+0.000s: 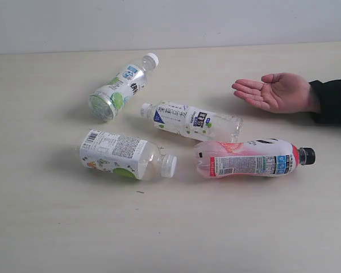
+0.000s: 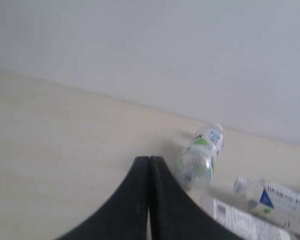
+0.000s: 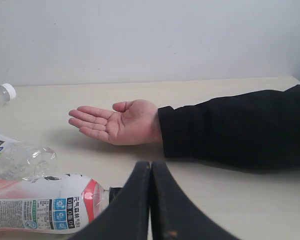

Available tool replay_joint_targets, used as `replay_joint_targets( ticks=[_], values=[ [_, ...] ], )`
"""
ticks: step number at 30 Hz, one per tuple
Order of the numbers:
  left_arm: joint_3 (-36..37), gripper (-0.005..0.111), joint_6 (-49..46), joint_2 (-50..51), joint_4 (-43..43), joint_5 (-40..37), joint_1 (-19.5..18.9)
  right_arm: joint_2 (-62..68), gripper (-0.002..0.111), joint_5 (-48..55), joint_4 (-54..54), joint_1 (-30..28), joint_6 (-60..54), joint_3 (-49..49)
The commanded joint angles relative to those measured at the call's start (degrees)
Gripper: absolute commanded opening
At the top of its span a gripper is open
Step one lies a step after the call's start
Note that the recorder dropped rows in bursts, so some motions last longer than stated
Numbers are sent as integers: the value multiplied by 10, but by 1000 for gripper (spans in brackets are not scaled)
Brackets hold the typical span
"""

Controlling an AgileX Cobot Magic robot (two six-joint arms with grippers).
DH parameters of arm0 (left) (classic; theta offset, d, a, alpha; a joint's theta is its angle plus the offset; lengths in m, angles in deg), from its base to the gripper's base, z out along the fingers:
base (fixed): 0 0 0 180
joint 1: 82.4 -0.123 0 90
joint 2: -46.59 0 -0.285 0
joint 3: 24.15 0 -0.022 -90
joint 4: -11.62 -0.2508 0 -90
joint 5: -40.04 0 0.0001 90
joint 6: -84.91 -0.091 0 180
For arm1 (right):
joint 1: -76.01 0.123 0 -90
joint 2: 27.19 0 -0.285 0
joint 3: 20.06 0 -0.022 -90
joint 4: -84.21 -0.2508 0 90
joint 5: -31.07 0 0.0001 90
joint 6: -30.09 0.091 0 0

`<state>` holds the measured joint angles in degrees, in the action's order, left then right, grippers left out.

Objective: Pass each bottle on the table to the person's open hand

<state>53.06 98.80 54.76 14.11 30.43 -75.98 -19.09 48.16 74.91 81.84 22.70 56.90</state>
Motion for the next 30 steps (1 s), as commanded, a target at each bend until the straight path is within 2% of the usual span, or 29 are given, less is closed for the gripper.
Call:
replay_joint_targets(
  ticks=[1,5,10,13,15,19,30],
  values=[
    [0,0,65,-4,32,109,-2,-3,0,-5,2,-4,0,3],
    [0,0,108,-4,32,193,-2,-3,0,-5,2,-4,0,3],
    [0,0,180,-4,32,354,-2,-3,0,-5,2,-4,0,3],
    [-22,0,189,-4,32,382,-2,-3,0,-5,2,-4,0,3],
    [-58,0,184,1,26,359,-2,-3,0,-5,2,-4,0,3],
    [-164,0,128,77,2,246,-2,-3,0,-5,2,-4,0,3],
    [-449,0,-31,434,1,-127,-2,-3,0,-5,2,-4,0,3]
  ],
)
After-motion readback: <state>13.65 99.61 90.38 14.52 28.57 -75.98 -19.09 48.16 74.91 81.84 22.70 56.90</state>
